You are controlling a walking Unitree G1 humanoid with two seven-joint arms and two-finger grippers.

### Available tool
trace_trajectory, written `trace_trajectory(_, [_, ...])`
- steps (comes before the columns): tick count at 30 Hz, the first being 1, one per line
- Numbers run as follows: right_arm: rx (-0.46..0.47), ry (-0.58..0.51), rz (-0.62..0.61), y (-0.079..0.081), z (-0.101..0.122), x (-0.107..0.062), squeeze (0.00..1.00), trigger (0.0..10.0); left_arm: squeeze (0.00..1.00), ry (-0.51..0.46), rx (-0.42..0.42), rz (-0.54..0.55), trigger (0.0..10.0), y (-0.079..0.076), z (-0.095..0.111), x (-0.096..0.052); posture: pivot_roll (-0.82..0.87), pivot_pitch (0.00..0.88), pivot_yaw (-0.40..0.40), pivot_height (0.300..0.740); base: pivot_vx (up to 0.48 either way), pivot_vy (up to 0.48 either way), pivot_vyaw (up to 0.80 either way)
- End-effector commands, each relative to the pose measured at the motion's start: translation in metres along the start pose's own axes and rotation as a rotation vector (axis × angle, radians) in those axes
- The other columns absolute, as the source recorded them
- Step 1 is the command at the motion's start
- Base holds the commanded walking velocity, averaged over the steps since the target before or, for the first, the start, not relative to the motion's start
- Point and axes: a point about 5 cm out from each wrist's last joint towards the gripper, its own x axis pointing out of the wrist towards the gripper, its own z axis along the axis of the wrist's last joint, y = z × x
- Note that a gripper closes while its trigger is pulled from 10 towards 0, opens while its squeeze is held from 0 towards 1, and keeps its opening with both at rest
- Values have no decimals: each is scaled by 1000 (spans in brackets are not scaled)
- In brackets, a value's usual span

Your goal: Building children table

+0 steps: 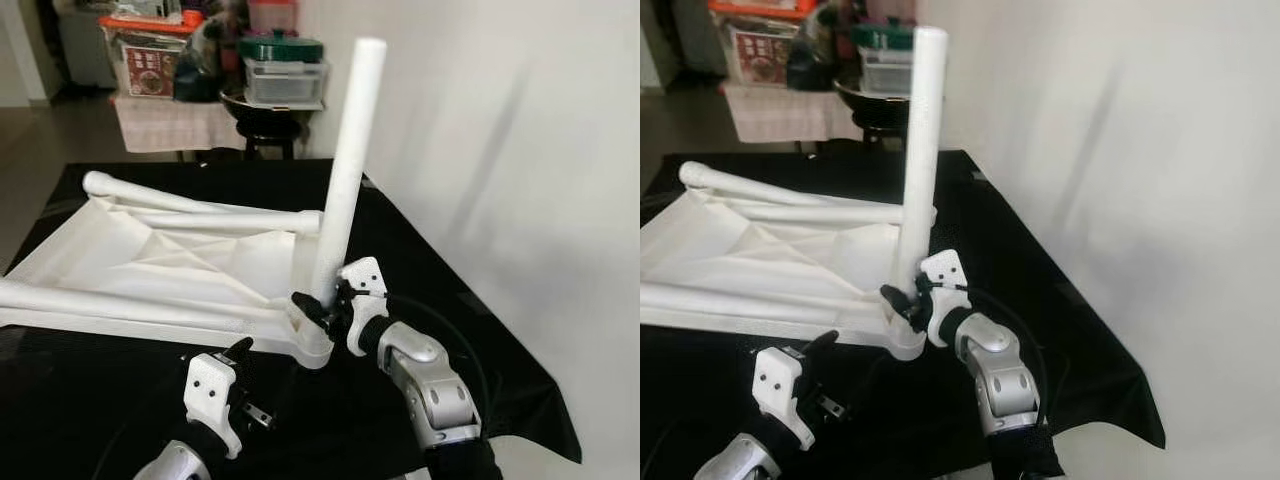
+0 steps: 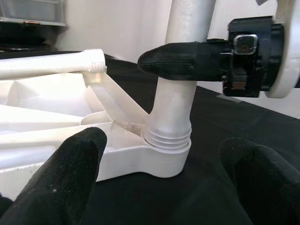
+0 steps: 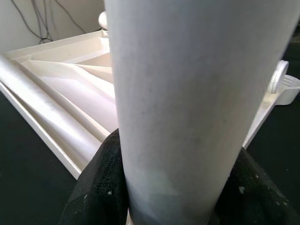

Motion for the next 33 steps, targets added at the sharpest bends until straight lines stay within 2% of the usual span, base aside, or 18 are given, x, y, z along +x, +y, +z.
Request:
trace_trajectory(1, [-36, 127, -66, -10, -23, -6, 0, 0, 0, 5, 6, -2, 10000, 0, -1, 0, -73, 0, -116, 740, 0, 0, 0])
trace_trajectory(2, [-43, 107, -48, -8, -18, -2, 0, 1412, 0, 5, 9, 2, 10000, 1, -1, 0, -71, 0, -115, 740, 0, 0, 0])
trace_trajectory(3, [-43, 107, -48, -8, -18, -2, 0, 1412, 0, 5, 9, 2, 10000, 1, -1, 0, -71, 0, -115, 740, 0, 0, 0])
trace_trajectory(4, [-49, 70, 17, -2, -9, 1, 0, 10000, 0, 5, 10, 4, 10000, 1, -1, 0, -71, 0, -116, 740, 0, 0, 0])
trace_trajectory(5, [-49, 70, 17, -2, -9, 1, 0, 10000, 0, 5, 10, 4, 10000, 1, -1, 0, -71, 0, -116, 740, 0, 0, 0])
trace_trajectory(6, [-42, 17, 137, 4, 4, 5, 1000, 10000, 0, 5, 10, 3, 10000, 1, -1, 0, -71, 0, -116, 740, 0, 0, 0])
trace_trajectory(7, [-58, -35, 287, 10, 18, 6, 1000, 10000, 0, 5, 10, 2, 10000, 1, -1, 1, -70, 0, -116, 740, 0, 0, 0])
trace_trajectory(8, [-58, -35, 287, 10, 18, 6, 1000, 10000, 0, 5, 10, 2, 10000, 1, -1, 1, -70, 0, -116, 740, 0, 0, 0])
trace_trajectory(11, [-98, -78, 563, 10, 38, 4, 1000, 10000, 0, 5, 10, 0, 10000, 1, -2, 2, -66, 0, -116, 740, 0, 0, 0])
trace_trajectory(13, [-98, -78, 563, 10, 38, 4, 1000, 10000, 0, 5, 10, 0, 10000, 1, -2, 2, -66, 0, -116, 740, 0, 0, 0])
trace_trajectory(16, [-180, -36, 757, 3, 42, 11, 1000, 10000, 0, 5, 10, -1, 10000, 1, -2, 4, -51, 0, -114, 740, 0, 0, 0])
trace_trajectory(18, [-198, -22, 806, 3, 42, 12, 1000, 10000, 0, 6, 11, -2, 10000, 1, -3, 4, -51, 0, -114, 740, 0, 0, 0])
trace_trajectory(19, [-210, -2, 847, 3, 43, 14, 0, 10000, 0, 6, 11, -3, 10000, 1, -3, 4, -47, 0, -114, 740, 0, 0, 0])
trace_trajectory(25, [-218, 15, 899, 2, 50, 20, 0, 10000, 0, 7, 11, -3, 10000, 0, -3, 4, -40, 0, -117, 740, 0, 0, 0])
trace_trajectory(26, [-209, 23, 925, 2, 56, 26, 0, 6275, 0, 7, 10, -1, 10000, 0, -4, 4, -36, 0, -116, 740, 0, 0, 0])
trace_trajectory(28, [-209, 23, 925, 2, 56, 26, 0, 6275, 0, 7, 10, -1, 10000, 0, -4, 4, -36, 0, -116, 740, 0, 0, 0])
trace_trajectory(29, [-197, 24, 936, 2, 57, 27, 0, 0, 0, 7, 10, -1, 10000, -1, -4, 4, -36, 0, -116, 740, 0, 0, 0])
trace_trajectory(33, [-181, 34, 980, 1, 55, 24, 0, 0, 0, 8, 8, -2, 10000, -2, -4, 3, -36, 0, -115, 740, 0, 0, 0])
